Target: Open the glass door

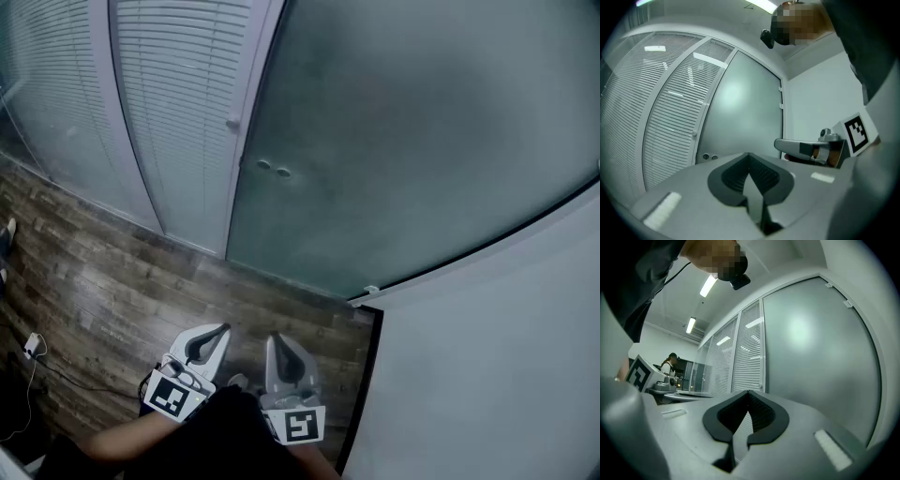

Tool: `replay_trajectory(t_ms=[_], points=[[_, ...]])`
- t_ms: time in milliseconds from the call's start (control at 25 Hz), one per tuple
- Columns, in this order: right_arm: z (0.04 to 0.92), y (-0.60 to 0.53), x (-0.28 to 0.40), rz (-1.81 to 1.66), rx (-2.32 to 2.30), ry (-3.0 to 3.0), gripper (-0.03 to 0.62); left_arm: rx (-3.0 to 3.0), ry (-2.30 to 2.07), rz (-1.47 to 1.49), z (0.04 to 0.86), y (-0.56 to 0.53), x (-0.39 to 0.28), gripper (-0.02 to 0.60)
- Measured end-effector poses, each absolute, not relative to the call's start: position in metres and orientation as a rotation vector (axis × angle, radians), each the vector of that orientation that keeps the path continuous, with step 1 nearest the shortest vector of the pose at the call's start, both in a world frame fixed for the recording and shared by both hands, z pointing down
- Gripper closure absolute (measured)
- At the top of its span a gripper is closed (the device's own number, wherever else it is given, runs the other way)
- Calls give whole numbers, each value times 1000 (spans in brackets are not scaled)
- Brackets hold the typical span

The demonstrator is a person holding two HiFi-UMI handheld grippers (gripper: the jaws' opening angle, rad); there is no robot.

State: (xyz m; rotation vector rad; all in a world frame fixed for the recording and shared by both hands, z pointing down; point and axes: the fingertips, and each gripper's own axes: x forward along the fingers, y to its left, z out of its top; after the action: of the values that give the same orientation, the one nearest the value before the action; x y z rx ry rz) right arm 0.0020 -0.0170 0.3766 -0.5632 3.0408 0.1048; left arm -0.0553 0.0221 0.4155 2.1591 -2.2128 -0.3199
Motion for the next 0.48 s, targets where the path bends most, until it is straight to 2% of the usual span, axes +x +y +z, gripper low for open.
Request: replay_trajectory(t_ms=[480], points=[[406, -24, -41, 96, -607, 3091, 592, 2150, -2195, -359, 429, 22, -112, 583]])
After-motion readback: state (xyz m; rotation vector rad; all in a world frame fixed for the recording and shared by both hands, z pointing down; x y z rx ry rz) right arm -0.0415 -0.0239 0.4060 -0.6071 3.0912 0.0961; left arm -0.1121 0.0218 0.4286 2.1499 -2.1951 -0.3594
